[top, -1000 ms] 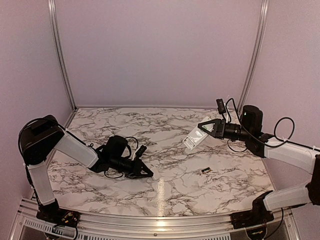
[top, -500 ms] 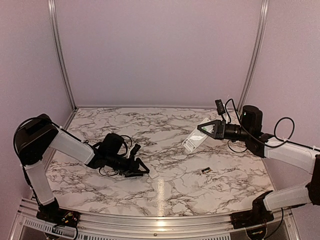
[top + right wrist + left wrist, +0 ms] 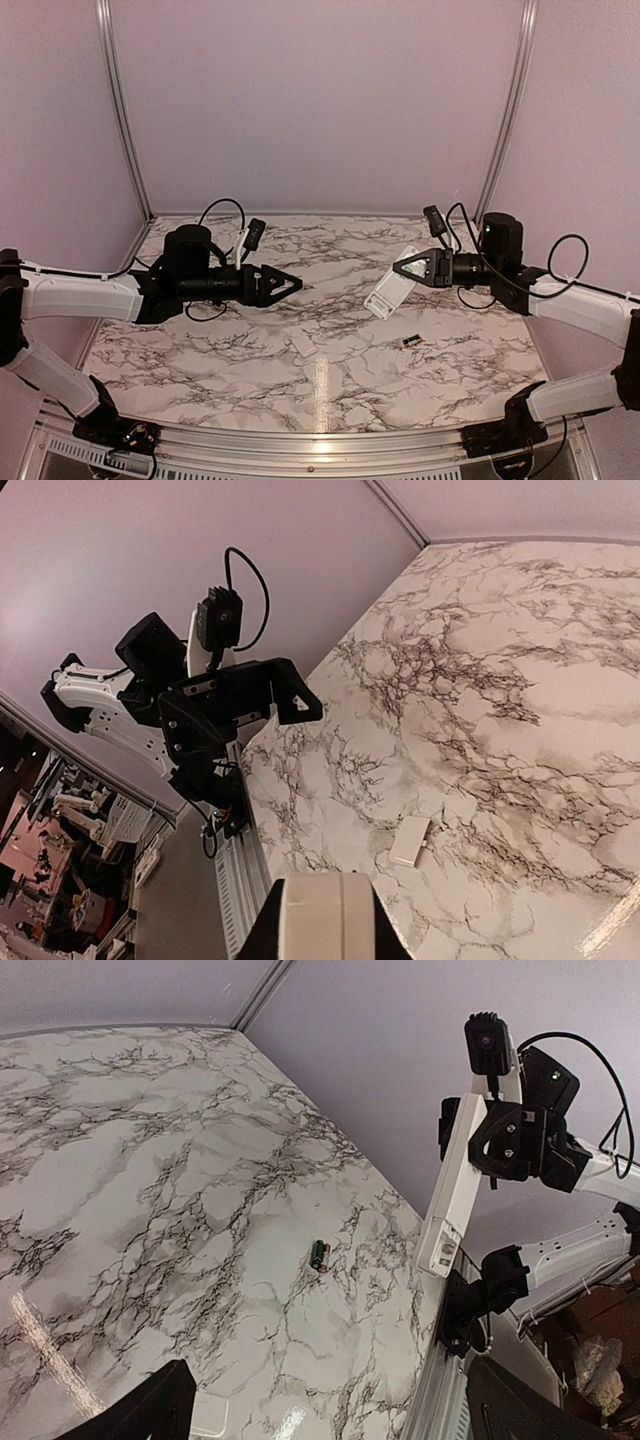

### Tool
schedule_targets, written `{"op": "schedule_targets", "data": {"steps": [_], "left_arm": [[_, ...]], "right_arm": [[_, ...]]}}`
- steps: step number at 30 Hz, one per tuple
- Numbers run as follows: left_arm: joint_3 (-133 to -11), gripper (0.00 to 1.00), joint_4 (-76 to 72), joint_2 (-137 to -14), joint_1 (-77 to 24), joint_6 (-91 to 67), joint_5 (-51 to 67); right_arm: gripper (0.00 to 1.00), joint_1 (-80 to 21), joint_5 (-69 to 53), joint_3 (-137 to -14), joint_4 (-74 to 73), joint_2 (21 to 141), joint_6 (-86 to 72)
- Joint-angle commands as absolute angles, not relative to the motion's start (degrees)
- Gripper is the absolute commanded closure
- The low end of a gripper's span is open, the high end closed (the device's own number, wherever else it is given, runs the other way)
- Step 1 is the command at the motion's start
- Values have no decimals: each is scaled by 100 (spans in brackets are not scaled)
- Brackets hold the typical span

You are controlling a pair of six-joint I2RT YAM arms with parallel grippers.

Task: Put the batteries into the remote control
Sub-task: Adjust the remote control without the battery cover.

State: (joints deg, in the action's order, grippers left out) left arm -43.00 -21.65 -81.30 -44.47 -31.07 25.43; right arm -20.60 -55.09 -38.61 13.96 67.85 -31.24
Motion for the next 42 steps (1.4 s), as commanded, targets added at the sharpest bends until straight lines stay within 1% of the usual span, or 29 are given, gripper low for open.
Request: {"op": "schedule_targets", "data": {"steps": [1,3,5,6,11,14,18,23,27,30,34,35,39,41,42], "left_arm": [[-4702,1,-2821,-8405,-4555,-2892,2969],[-5306,1,-1969,-8703,-4781,-2387,2876],[-5643,1,-1712,-9013,-4989,-2163,3002],[-5763,3,-1739,-9107,-5047,-2179,3130],[-6275,26,-1891,-9745,-5250,-2336,3743],[-6555,37,-2011,-10066,-5360,-2498,4027],[-6755,44,-2065,-10345,-5467,-2612,4292],[-6877,50,-2231,-10558,-5564,-2770,4451],[-6993,58,-2429,-10720,-5628,-2927,4582],[-6977,68,-2705,-10783,-5634,-3136,4656],[-6853,86,-3246,-10834,-5628,-3565,4791],[-6824,90,-3404,-10849,-5633,-3661,4815],[-6721,100,-3945,-10909,-5616,-4067,4829],[-6685,100,-4140,-10920,-5604,-4198,4807],[-6663,100,-4242,-10936,-5599,-4266,4802]], "right_arm": [[100,-2021,-5874,-3991,954,6673,-2730],[100,-2067,-5918,-4068,749,6675,-2578],[100,-2125,-5966,-4103,689,6694,-2518],[100,-2165,-6000,-4100,717,6708,-2530],[100,-2443,-6101,-4201,849,6861,-2572],[100,-2603,-6227,-4279,969,6947,-2609],[100,-2730,-6267,-4373,996,7012,-2624],[100,-2815,-6347,-4366,1136,7087,-2740],[99,-2828,-6413,-4350,1285,7128,-2844],[95,-2843,-6417,-4333,1323,7123,-2902],[91,-2839,-6385,-4322,1372,7083,-2988],[89,-2839,-6381,-4301,1425,7076,-3035],[77,-2839,-6404,-4198,1747,7072,-3291],[65,-2839,-6412,-4149,1895,7067,-3383],[62,-2839,-6412,-4136,1921,7069,-3402]]}}
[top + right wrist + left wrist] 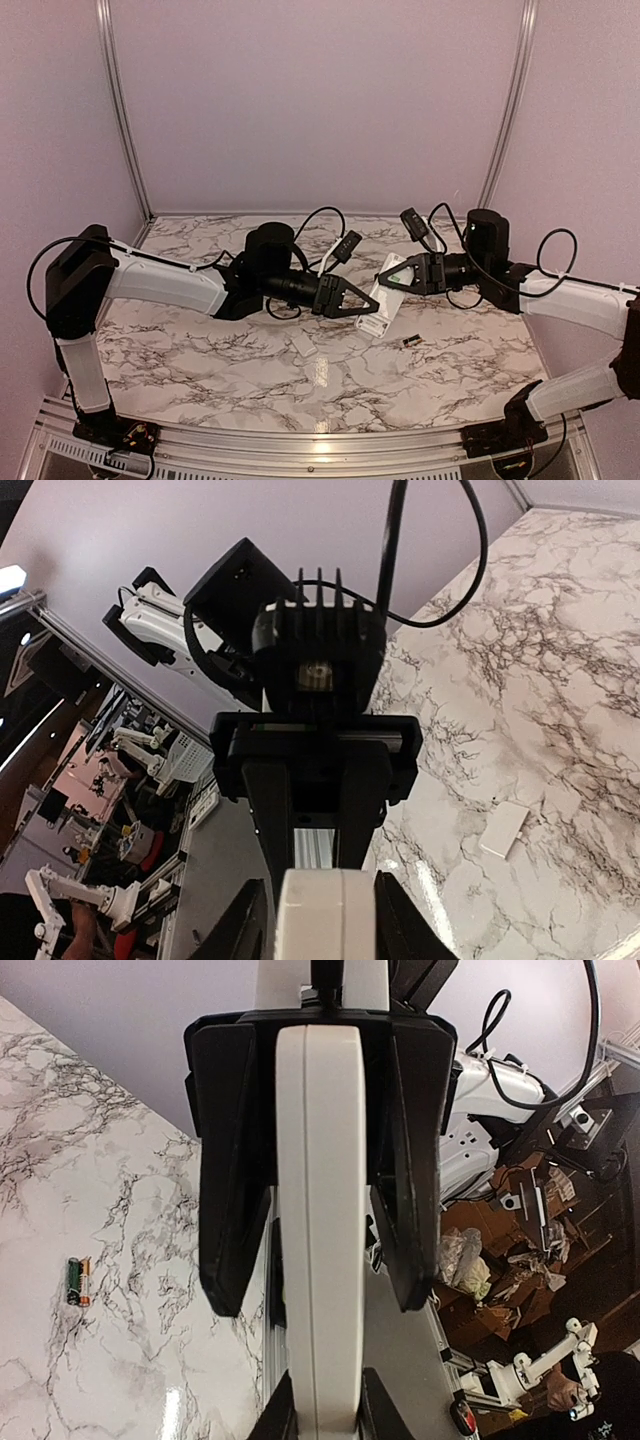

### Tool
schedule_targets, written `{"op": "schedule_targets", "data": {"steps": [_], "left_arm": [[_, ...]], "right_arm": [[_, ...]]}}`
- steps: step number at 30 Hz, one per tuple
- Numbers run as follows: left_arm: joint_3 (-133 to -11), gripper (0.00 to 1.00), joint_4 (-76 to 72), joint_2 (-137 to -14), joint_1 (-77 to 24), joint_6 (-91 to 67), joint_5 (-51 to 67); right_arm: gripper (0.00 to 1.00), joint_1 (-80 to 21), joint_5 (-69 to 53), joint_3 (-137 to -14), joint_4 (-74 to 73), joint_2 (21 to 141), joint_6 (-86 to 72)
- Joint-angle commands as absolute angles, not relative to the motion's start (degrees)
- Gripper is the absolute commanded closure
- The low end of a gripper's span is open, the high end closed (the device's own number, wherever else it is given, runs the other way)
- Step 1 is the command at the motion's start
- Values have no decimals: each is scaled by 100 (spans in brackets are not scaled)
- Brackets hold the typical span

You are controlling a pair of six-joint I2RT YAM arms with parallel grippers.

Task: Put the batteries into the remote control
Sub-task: Adjust the remote control without the battery cover.

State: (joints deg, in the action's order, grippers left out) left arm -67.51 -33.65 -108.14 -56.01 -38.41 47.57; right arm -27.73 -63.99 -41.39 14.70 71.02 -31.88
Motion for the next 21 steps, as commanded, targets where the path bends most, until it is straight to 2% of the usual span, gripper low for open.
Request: {"op": "schedule_targets", "data": {"steps": [1,2,3,7,8,10,12,14,17,18,21], "left_arm": [[-6636,100,-4421,-10948,-5584,-4398,4787],[-6613,100,-4540,-10965,-5567,-4498,4758],[-6588,100,-4658,-10979,-5556,-4584,4729],[-6570,99,-4797,-11029,-5528,-4685,4597],[-6581,92,-4728,-11026,-5528,-4640,4548],[-6592,78,-4538,-10971,-5528,-4481,4440],[-6580,56,-4294,-10860,-5522,-4249,4270],[-6566,40,-3897,-10678,-5496,-3868,4008],[-6618,5,-2855,-10309,-5467,-2989,3082],[-6671,1,-2489,-10204,-5475,-2677,2742],[-6829,1,-1610,-10055,-5476,-1951,1878]], "right_arm": [[61,-2837,-6420,-4113,1986,7063,-3432],[61,-2839,-6431,-4086,2051,7047,-3477],[66,-2839,-6448,-4068,2120,7037,-3520],[92,-2840,-6386,-4073,2090,7027,-3525],[100,-2831,-6359,-4087,2047,7019,-3507],[100,-2812,-6291,-4129,1914,6982,-3426],[100,-2749,-6230,-4129,1881,6891,-3398],[100,-2584,-6177,-4143,1749,6814,-3377],[100,-2156,-6154,-4106,1630,6631,-3388],[100,-2001,-6108,-4109,1524,6567,-3357],[100,-1495,-6015,-4107,1217,6403,-3266]]}}
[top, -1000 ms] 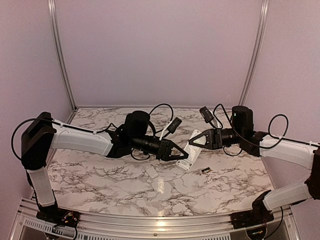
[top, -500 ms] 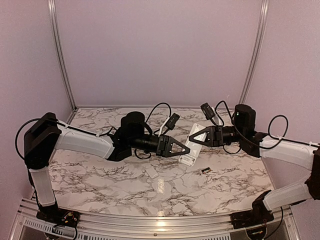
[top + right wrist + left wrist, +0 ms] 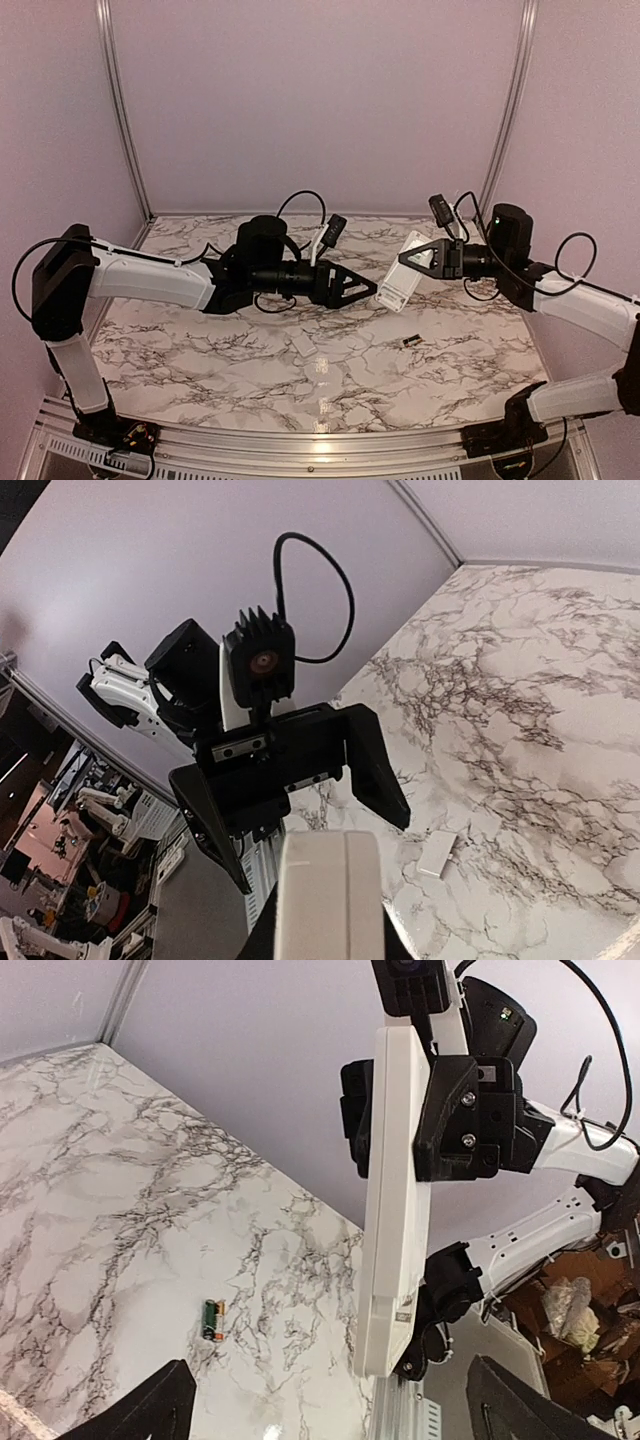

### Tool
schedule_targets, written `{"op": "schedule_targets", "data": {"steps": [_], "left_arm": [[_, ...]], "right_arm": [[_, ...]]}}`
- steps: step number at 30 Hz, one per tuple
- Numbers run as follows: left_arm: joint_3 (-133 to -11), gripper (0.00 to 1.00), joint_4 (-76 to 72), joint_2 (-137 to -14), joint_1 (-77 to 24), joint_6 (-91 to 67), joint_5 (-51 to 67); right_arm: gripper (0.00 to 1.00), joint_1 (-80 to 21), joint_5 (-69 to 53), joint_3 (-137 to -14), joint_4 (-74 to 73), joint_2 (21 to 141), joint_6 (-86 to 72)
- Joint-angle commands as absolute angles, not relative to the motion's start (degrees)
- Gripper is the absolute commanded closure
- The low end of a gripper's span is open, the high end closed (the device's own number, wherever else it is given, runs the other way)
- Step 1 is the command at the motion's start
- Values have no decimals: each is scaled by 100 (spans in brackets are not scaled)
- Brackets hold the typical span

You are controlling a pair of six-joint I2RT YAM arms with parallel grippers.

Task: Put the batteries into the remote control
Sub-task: Adjust the remote control without the battery cover, then move the battery to the center of the board.

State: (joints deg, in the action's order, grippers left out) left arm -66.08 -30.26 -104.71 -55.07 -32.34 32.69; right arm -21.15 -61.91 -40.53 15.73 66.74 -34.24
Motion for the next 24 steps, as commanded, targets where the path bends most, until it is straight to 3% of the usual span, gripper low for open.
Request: {"op": "schedule_targets", "data": {"steps": [1,5,9,13,19,24], "left_arm": [[-6847,1,-1508,-10035,-5471,-1958,1610],[-6672,1,-1705,-10009,-5405,-2001,1349],[-8017,1,110,-10945,-5548,-1354,1409],[-8273,1,254,-11317,-5818,-942,1513],[-9748,1,1240,-12446,-6338,-207,906],[-10580,9,1508,-13228,-6480,-76,762]], "right_arm": [[100,-1331,-6001,-4094,1163,6361,-3258],[100,-728,-5812,-4070,1048,6170,-3328],[100,-302,-5663,-4055,1125,5962,-3501],[100,140,-5639,-4068,1189,5839,-3675],[100,426,-5709,-4120,1361,5847,-3852],[100,439,-5730,-4110,1301,5857,-3826]]}}
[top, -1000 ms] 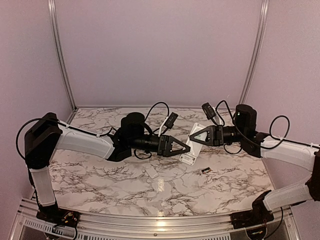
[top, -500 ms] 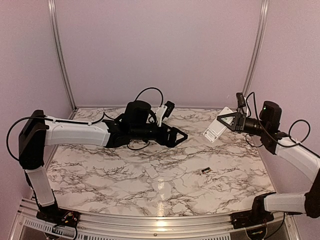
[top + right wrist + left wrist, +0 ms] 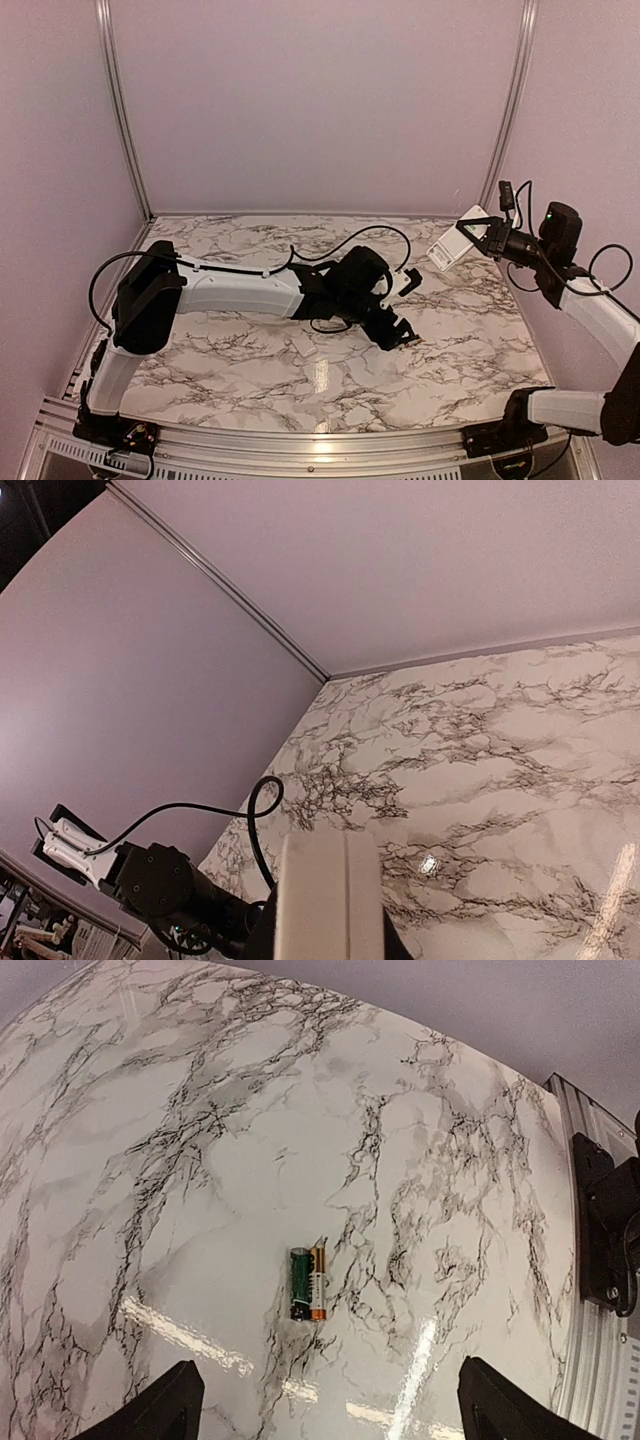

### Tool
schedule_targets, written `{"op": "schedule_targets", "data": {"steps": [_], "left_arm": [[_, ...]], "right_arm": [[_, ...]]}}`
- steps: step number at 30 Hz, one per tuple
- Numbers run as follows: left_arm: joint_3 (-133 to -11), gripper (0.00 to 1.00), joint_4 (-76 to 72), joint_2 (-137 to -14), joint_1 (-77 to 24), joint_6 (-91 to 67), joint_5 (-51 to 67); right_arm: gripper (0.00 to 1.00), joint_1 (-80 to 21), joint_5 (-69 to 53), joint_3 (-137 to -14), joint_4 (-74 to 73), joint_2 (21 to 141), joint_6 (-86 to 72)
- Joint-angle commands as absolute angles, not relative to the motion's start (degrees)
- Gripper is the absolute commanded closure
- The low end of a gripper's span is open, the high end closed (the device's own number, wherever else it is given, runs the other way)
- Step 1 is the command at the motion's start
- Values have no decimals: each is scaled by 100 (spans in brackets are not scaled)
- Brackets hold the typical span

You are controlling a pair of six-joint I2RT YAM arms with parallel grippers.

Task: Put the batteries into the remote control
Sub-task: Move the battery to the center of the board.

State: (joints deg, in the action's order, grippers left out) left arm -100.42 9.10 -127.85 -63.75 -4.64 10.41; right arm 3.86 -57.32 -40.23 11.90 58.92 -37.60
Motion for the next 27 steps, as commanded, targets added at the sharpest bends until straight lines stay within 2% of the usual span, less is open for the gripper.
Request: {"op": "schedule_targets", "data": {"steps": [1,12,27], "left_arm": [[-10686,10,1525,-13329,-6511,-35,752],[-11787,23,1738,-14322,-6653,224,248],[-12590,42,1679,-15056,-6714,194,581]], "right_arm": [[100,439,-5730,-4108,1294,5843,-3819],[100,439,-5796,-4061,1325,5853,-3829],[100,439,-5488,-4085,1063,5853,-3704]]}}
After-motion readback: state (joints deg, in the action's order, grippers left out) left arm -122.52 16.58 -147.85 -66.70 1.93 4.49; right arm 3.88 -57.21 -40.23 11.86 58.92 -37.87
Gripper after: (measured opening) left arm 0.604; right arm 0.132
